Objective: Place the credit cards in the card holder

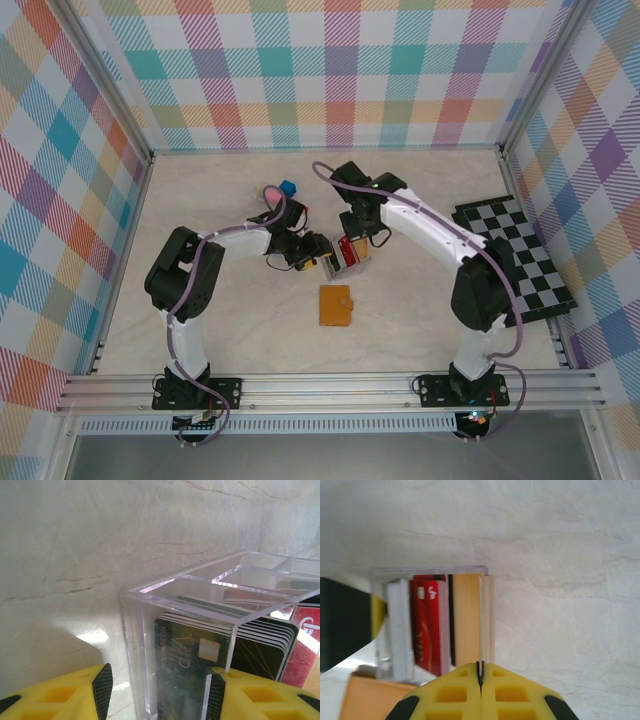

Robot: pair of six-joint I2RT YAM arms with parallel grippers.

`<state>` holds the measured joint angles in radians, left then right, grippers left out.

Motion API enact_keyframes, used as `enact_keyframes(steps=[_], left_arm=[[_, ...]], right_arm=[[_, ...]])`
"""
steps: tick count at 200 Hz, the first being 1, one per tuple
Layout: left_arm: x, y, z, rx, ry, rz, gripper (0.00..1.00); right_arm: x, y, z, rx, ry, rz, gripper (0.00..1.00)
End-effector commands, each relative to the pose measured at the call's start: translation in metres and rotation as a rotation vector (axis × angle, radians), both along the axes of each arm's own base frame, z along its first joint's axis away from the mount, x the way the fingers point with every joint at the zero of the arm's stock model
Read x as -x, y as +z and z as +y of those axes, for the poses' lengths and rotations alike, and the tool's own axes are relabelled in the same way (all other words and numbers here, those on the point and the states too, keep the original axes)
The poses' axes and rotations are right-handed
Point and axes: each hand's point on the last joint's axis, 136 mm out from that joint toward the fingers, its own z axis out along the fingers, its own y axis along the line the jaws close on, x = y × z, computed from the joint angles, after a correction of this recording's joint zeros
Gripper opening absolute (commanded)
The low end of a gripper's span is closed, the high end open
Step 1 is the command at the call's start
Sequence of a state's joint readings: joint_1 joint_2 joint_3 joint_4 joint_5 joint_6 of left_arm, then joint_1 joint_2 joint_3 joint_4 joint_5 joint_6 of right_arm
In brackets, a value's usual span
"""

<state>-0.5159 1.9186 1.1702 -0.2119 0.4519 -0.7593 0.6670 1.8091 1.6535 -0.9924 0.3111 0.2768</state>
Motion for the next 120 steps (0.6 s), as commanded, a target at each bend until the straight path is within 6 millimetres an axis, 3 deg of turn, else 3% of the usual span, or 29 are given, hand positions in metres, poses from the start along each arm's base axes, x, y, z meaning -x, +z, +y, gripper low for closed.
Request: enact_keyframes(steps=[1, 53, 89, 120], left_arm=[[0.001, 0.030, 0.003, 0.006, 0.000, -0.068, 0.58], [-0.003, 0.097, 0.006, 0.090, 0.034, -0.236, 0.76], [0.005, 0.155, -0.026, 0.392, -0.035, -0.306, 0.83], [0.007, 0.177, -0.048, 0.554, -0.100, -0.290, 0.82]], right_arm=[[0.013, 0.029, 0.011, -0.202, -0.032, -0.010, 0.04], [0.029, 0.055, 0.005, -0.593, -0.152, -0.011, 0.05], [0.033, 0.065, 0.000, -0.957, -0.231, 0.055, 0.05], [0.032, 0.069, -0.004, -1.105, -0.244, 0.095, 0.05]])
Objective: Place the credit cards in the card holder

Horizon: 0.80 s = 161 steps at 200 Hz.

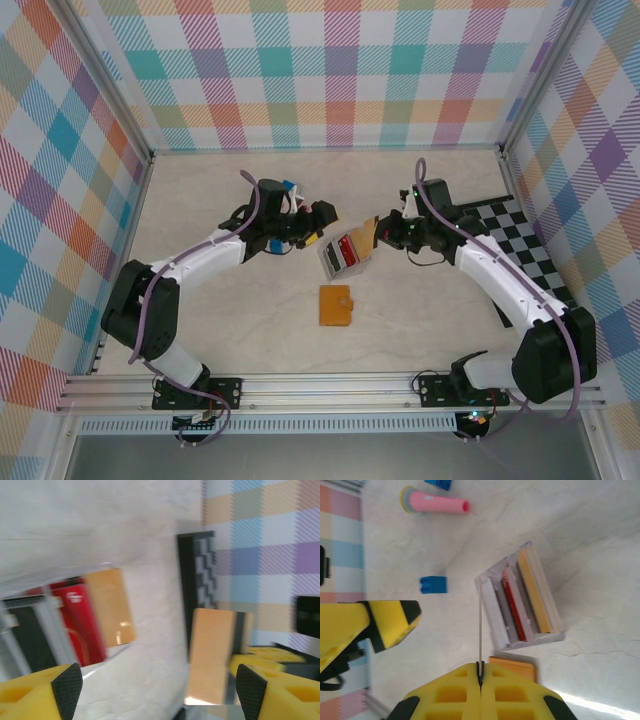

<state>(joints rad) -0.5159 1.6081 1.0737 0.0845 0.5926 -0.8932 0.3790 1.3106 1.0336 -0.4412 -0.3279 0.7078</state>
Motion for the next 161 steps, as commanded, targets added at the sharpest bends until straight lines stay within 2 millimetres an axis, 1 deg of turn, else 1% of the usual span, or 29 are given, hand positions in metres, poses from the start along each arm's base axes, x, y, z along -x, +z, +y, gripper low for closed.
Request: enact_keyframes(steps=[1, 18, 34, 49, 61, 71, 99, 120, 136, 161], left_arm=[[0.007, 0.025, -0.023, 0.165, -0.106, -0.015, 0.82], [0.009, 0.031, -0.034, 0.194, -0.167, -0.014, 0.81], [0.013, 0.034, -0.043, 0.205, -0.206, -0.017, 0.79], [0.016, 0.033, -0.048, 0.202, -0.240, -0.013, 0.78], [0.016, 0.032, -0.050, 0.202, -0.251, -0.008, 0.75], [0.017, 0.033, -0.052, 0.213, -0.259, -0.008, 0.70], [0.019, 0.041, -0.054, 0.233, -0.279, -0.023, 0.45], [0.020, 0.047, -0.054, 0.238, -0.287, -0.042, 0.30], [0.020, 0.049, -0.053, 0.232, -0.288, -0.045, 0.13], [0.020, 0.049, -0.053, 0.228, -0.295, -0.045, 0.00]], right_arm=[[-0.003, 0.038, 0.023, -0.258, 0.048, -0.039, 0.05], [-0.003, 0.042, 0.025, -0.312, 0.071, -0.041, 0.05], [-0.003, 0.041, 0.025, -0.325, 0.071, -0.033, 0.06], [-0.005, 0.042, 0.026, -0.348, 0.070, -0.033, 0.06], [-0.006, 0.045, 0.029, -0.378, 0.079, -0.040, 0.07], [-0.006, 0.044, 0.029, -0.386, 0.079, -0.031, 0.07], [-0.008, 0.040, 0.029, -0.391, 0.075, -0.018, 0.08], [-0.008, 0.037, 0.028, -0.392, 0.076, -0.007, 0.09], [-0.007, 0.035, 0.026, -0.393, 0.077, -0.001, 0.11], [-0.006, 0.035, 0.024, -0.402, 0.092, 0.002, 0.18]])
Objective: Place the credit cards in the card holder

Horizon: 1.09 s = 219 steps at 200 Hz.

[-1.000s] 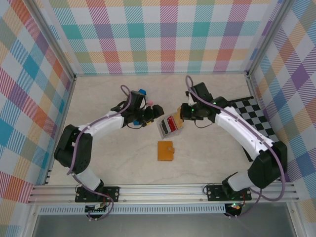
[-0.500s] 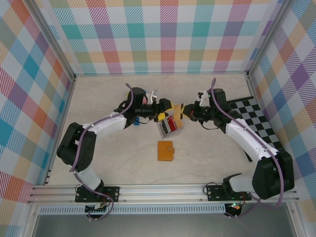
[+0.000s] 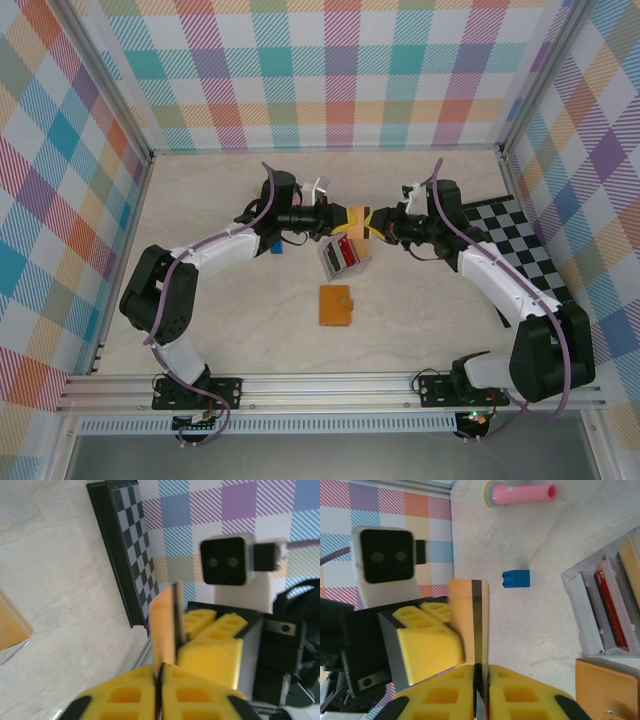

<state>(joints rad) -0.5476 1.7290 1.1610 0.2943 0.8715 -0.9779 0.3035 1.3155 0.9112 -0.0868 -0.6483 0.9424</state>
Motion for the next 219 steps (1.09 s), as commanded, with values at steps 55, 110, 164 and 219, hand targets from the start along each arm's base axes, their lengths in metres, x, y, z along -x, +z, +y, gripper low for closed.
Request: enact_keyframes(steps=[55, 110, 164, 219], left_arm=[[0.010, 0.018, -0.006, 0.030, -0.080, -0.037, 0.00], [0.008, -0.009, 0.007, -0.113, -0.023, -0.004, 0.28], [0.018, -0.074, 0.108, -0.603, 0.376, 0.047, 0.66], [0.045, -0.103, 0.142, -0.688, 0.462, 0.127, 0.70]], right_arm=[[0.002, 0.019, -0.001, -0.095, 0.097, -0.055, 0.19], [0.010, 0.004, -0.013, 0.032, 0.091, -0.039, 0.03], [0.058, -0.068, -0.015, 0.496, 0.094, 0.033, 0.02], [0.095, -0.113, 0.050, 0.709, 0.221, 0.020, 0.02]])
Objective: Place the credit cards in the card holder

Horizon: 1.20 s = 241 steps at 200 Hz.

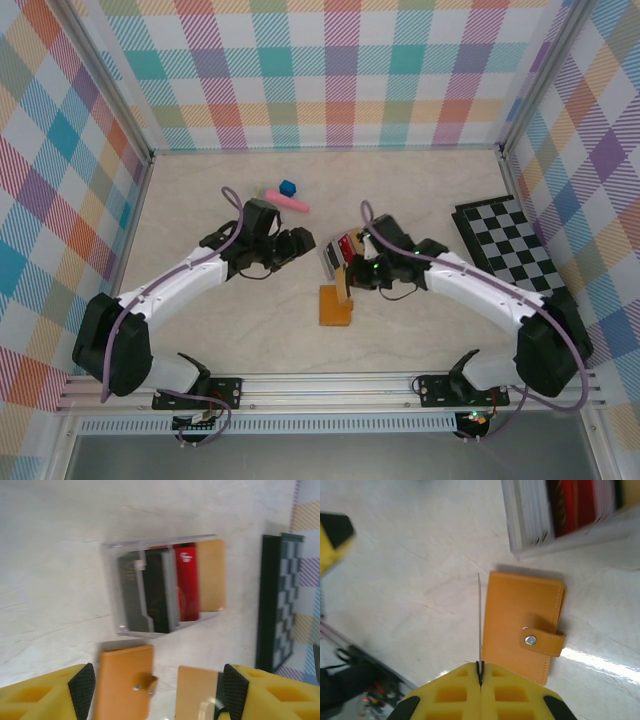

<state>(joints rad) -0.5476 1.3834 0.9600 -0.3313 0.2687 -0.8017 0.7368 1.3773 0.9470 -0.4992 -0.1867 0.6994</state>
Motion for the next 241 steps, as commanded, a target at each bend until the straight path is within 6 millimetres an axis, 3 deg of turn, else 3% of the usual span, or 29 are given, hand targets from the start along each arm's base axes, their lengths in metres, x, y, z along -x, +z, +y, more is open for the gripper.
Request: enact_keyframes(steps=[1, 18, 37, 112, 165, 192, 241], left_arm=[[0.010, -0.023, 0.020, -0.088, 0.061, 0.058, 0.70], [0.012, -0.026, 0.021, -0.092, 0.061, 0.063, 0.70], [0.013, -0.026, 0.022, -0.098, 0.055, 0.059, 0.71], [0.015, -0.026, 0.013, -0.115, -0.017, 0.067, 0.71], [0.030, -0.034, -0.002, -0.280, -0.146, 0.088, 0.72], [0.045, -0.042, -0.016, -0.440, -0.247, 0.104, 0.75], [0.072, -0.054, -0.066, -0.546, -0.393, 0.108, 0.78]], right_arm=[[-0.001, -0.018, 0.007, 0.140, -0.019, -0.032, 0.02], [0.002, -0.026, 0.020, 0.178, 0.003, -0.031, 0.02], [0.002, -0.039, 0.019, 0.239, -0.016, -0.021, 0.02], [0.014, -0.053, -0.040, 0.366, -0.123, 0.010, 0.04], [0.018, -0.062, -0.063, 0.266, -0.202, 0.066, 0.07], [0.019, -0.075, -0.068, 0.233, -0.225, 0.105, 0.06], [0.024, -0.084, -0.076, 0.210, -0.248, 0.139, 0.06]])
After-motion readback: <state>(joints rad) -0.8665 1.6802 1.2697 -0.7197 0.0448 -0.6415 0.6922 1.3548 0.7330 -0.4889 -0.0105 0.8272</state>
